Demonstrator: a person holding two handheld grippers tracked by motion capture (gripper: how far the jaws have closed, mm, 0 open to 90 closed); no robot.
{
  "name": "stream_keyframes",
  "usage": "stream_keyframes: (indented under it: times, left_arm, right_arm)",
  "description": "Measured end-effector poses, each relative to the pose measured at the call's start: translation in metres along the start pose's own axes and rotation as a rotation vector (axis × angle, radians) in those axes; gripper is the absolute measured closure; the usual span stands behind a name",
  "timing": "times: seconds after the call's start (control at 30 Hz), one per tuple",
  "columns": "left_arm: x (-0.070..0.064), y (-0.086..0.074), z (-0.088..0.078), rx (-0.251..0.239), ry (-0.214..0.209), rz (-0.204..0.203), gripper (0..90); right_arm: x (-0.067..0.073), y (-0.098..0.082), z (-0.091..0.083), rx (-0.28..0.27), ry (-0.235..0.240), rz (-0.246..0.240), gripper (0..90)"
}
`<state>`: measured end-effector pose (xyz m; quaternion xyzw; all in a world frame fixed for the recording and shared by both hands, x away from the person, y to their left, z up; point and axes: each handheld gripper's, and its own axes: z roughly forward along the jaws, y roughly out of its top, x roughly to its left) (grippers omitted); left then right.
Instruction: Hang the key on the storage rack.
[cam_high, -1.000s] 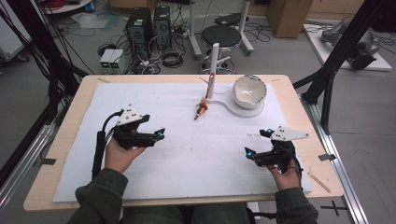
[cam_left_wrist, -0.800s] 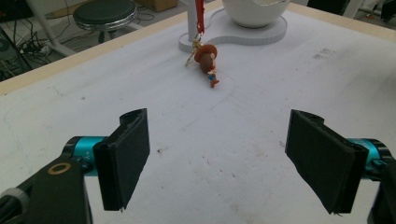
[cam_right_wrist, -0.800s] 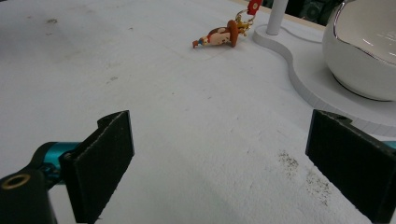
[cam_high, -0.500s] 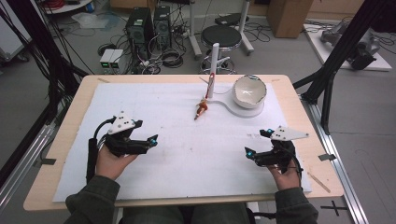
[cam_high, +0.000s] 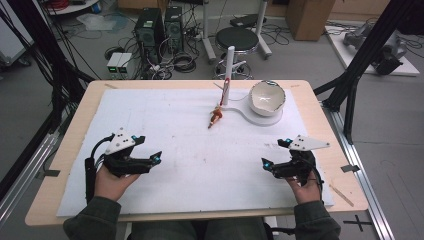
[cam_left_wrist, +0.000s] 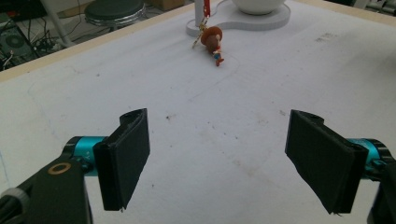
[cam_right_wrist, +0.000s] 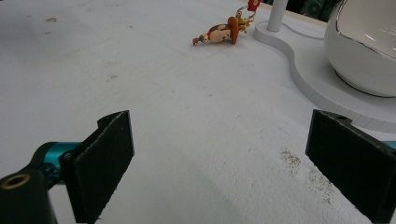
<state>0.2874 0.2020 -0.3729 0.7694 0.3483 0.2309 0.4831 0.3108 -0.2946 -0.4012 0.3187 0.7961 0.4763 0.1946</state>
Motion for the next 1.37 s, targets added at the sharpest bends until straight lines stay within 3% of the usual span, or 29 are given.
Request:
stream_keyframes:
  times: [0.43,0.9,1.17,1.37]
  left_arm:
    - [0.004,-0.013,-0.017,-0.027,0.017,-0.011,22.4]
    - [-0.001,-0.024,-0.032,-0.048,0.029,-0.006,22.4]
    - [0.003,-0.030,-0.031,-0.054,0.026,-0.025,22.4]
    - [0.002,-0.032,-0.029,-0.051,0.020,-0.018,22.5]
  right_arm:
    - [0.000,-0.001,0.004,0.020,0.003,-0.008,6.7]
    - [0.001,-0.003,0.008,0.042,0.006,-0.011,6.7]
    - [0.004,-0.004,0.011,0.073,0.012,-0.030,6.7]
    - [0.004,-0.005,0.011,0.076,0.014,-0.022,6.7]
